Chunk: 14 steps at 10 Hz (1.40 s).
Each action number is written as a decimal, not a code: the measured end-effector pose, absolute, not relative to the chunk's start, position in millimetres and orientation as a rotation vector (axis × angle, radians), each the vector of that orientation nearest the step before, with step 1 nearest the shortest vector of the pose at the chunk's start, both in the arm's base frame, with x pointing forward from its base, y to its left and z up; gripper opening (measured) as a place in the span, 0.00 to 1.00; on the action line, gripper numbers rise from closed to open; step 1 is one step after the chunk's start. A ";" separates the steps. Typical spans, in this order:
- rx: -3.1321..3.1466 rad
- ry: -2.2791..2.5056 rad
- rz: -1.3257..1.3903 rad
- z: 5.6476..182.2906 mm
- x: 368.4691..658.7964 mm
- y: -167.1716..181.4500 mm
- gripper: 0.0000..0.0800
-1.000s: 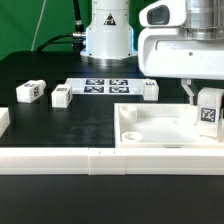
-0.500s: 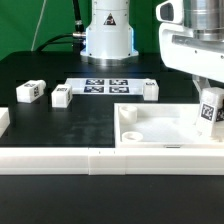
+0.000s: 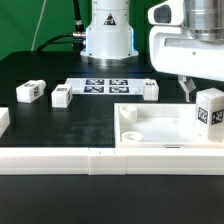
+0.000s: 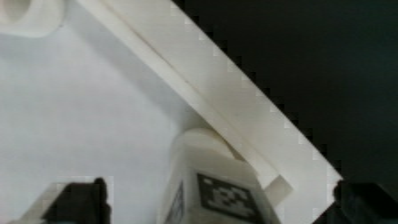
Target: Assemble one leg
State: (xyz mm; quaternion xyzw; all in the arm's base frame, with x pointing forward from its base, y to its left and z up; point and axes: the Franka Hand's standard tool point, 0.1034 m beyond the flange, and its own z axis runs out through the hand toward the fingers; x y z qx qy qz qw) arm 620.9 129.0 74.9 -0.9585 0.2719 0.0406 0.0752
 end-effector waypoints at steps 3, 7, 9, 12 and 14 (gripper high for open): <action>-2.990 0.227 0.069 77.8 625.2 126.5 0.81; -2.994 -0.456 0.018 84.8 633.2 120.9 0.81; -2.965 -0.613 0.009 84.5 633.2 120.1 0.81; -2.967 -0.600 0.010 84.5 633.1 120.1 0.57; -2.968 -0.599 0.009 84.5 633.3 119.5 0.36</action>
Offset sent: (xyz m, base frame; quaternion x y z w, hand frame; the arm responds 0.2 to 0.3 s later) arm 0.0170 -0.0046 0.0084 -0.0387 0.0013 -0.3127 0.9491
